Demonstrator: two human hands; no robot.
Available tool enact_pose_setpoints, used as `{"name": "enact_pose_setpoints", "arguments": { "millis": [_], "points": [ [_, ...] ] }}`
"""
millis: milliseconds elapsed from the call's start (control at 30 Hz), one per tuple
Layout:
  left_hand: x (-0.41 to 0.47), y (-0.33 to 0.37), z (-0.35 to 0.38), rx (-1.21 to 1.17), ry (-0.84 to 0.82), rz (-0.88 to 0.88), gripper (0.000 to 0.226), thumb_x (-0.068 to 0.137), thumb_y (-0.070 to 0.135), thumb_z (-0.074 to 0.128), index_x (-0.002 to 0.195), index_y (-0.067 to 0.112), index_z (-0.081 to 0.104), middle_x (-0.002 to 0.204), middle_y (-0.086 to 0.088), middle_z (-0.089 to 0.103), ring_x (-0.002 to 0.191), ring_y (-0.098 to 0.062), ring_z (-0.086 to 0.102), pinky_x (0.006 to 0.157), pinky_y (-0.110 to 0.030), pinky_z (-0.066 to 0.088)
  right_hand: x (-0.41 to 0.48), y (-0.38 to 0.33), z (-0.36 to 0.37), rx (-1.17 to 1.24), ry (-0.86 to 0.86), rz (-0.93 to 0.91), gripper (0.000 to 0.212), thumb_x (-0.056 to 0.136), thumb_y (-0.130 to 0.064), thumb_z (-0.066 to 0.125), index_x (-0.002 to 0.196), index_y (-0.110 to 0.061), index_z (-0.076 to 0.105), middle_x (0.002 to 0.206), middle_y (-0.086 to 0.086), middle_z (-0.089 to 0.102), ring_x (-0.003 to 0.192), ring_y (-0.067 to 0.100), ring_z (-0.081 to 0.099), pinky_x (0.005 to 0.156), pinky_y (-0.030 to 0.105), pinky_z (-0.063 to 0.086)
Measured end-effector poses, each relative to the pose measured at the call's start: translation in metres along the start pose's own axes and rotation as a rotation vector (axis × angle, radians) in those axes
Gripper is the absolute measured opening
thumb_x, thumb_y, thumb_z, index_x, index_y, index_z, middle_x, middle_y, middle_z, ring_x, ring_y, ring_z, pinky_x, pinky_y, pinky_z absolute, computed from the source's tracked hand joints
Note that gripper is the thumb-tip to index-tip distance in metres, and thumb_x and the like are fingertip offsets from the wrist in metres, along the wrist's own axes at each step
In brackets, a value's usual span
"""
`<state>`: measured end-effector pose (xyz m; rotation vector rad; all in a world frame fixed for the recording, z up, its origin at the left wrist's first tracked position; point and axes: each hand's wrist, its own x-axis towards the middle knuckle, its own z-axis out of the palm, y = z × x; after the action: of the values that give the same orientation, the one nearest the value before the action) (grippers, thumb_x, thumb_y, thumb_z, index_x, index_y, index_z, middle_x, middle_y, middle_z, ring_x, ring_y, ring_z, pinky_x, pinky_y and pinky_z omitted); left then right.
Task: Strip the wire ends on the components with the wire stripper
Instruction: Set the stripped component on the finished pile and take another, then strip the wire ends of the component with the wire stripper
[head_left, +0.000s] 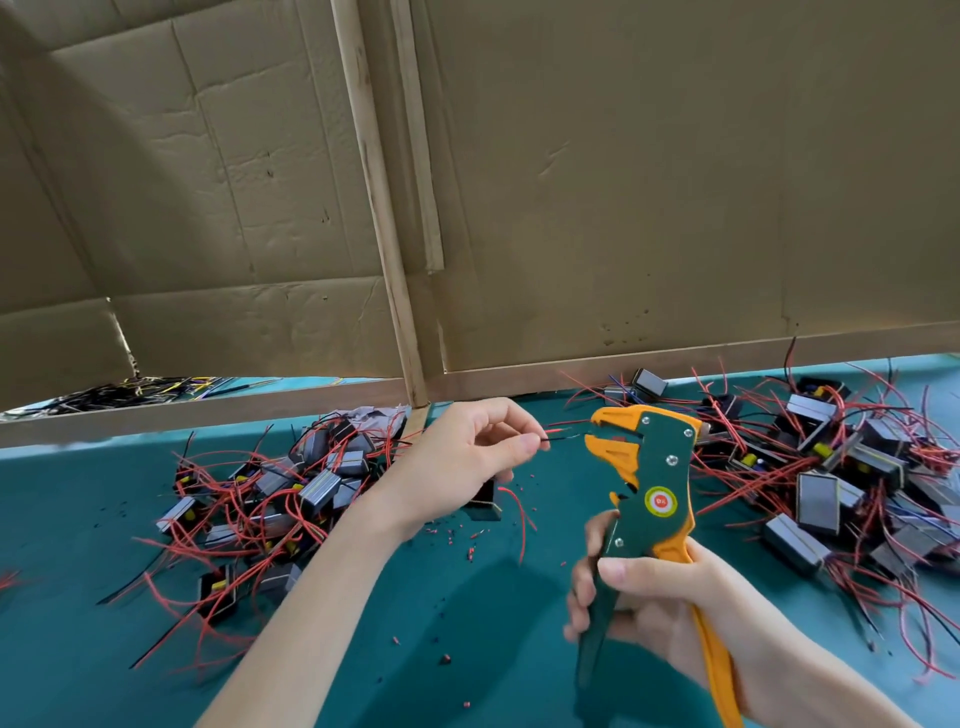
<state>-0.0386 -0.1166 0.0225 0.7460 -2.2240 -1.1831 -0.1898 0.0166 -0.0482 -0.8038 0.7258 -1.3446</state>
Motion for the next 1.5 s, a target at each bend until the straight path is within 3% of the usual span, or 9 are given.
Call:
{"name": "enact_pose_setpoints", "arguments": {
  "millis": [367,567,667,800,933,1033,1133,1367,1500],
  "points": [
    [0.021,0.046,0.022,-0.043,0.288,0.359,0.017,0.091,0.01,0.064,0.086,0.025,0.069,0.083,0.014,0.07,0.07,0.002,0.057,0.069,-0.012,0.042,0.004,0.0,-0.013,0.063,0.145,0.119,0.027,0.057,-0.001,0.078,0.081,-0.002,0.066,0.078,0.026,0.058,0.067,0.04,0.061,0.07,0.051,0.056],
    [0.069,0.088,0.101,-0.123,0.371,0.471,0.01,0.091,0.004,0.061,0.095,0.008,0.069,0.089,-0.003,0.071,0.076,-0.013,0.062,0.076,-0.032,0.056,0.007,0.002,-0.023,0.093,0.281,0.206,0.027,0.055,0.014,0.065,0.08,0.003,0.064,0.075,0.026,0.061,0.06,0.038,0.064,0.059,0.046,0.058],
    [0.082,0.09,0.132,-0.085,0.127,0.358,0.024,0.094,0.007,0.058,0.117,0.008,0.062,0.113,-0.011,0.068,0.092,-0.012,0.06,0.082,-0.014,0.045,0.006,-0.001,-0.023,0.08,0.314,0.208,0.017,0.057,0.004,0.06,0.072,0.007,0.07,0.072,0.024,0.066,0.057,0.035,0.067,0.052,0.041,0.057],
    [0.079,0.069,0.132,0.081,-0.172,0.201,0.048,0.095,0.018,0.058,0.14,0.024,0.044,0.141,-0.012,0.048,0.114,-0.024,0.057,0.096,-0.029,0.041,0.008,0.002,-0.026,0.106,0.3,0.22,0.029,0.053,0.011,0.064,0.081,0.005,0.068,0.08,0.027,0.063,0.058,0.037,0.066,0.053,0.043,0.057],
    [0.066,0.034,0.077,0.229,-0.008,0.101,0.042,0.095,0.012,0.051,0.136,0.02,0.049,0.135,-0.009,0.054,0.104,-0.015,0.059,0.087,-0.015,0.038,0.012,0.006,-0.027,0.167,0.327,0.241,0.015,0.055,0.002,0.066,0.07,-0.001,0.065,0.071,0.024,0.06,0.056,0.037,0.063,0.058,0.049,0.058],
    [0.052,-0.008,0.023,0.528,0.163,-0.118,0.051,0.088,-0.003,0.041,0.135,0.017,0.048,0.135,-0.011,0.051,0.12,-0.024,0.051,0.101,-0.032,0.04,0.014,0.009,-0.029,0.158,0.333,0.238,0.011,0.056,0.002,0.065,0.067,-0.003,0.067,0.07,0.023,0.06,0.057,0.038,0.063,0.059,0.049,0.058],
    [0.035,-0.042,-0.022,0.784,0.277,-0.329,0.047,0.087,-0.001,0.047,0.131,0.017,0.044,0.129,-0.012,0.043,0.105,-0.028,0.052,0.081,-0.038,0.044,0.014,0.009,-0.03,0.154,0.333,0.223,0.01,0.058,0.002,0.065,0.067,-0.002,0.068,0.071,0.024,0.06,0.059,0.038,0.063,0.062,0.05,0.058],
    [0.023,-0.09,-0.064,0.863,0.097,-0.337,0.031,0.082,-0.001,0.066,0.107,0.018,0.073,0.112,0.001,0.06,0.104,-0.022,0.059,0.08,-0.027,0.043,0.013,0.009,-0.031,0.153,0.335,0.205,0.018,0.054,0.001,0.07,0.071,-0.001,0.068,0.073,0.024,0.06,0.061,0.04,0.063,0.062,0.05,0.057],
    [0.026,-0.102,-0.058,0.755,0.126,-0.306,0.007,0.078,0.016,0.079,0.081,0.021,0.077,0.085,0.007,0.068,0.075,-0.008,0.061,0.07,-0.024,0.045,0.011,0.008,-0.028,0.13,0.329,0.201,0.018,0.056,0.0,0.068,0.073,-0.001,0.066,0.072,0.024,0.059,0.06,0.039,0.062,0.061,0.049,0.057]
  ]
}}
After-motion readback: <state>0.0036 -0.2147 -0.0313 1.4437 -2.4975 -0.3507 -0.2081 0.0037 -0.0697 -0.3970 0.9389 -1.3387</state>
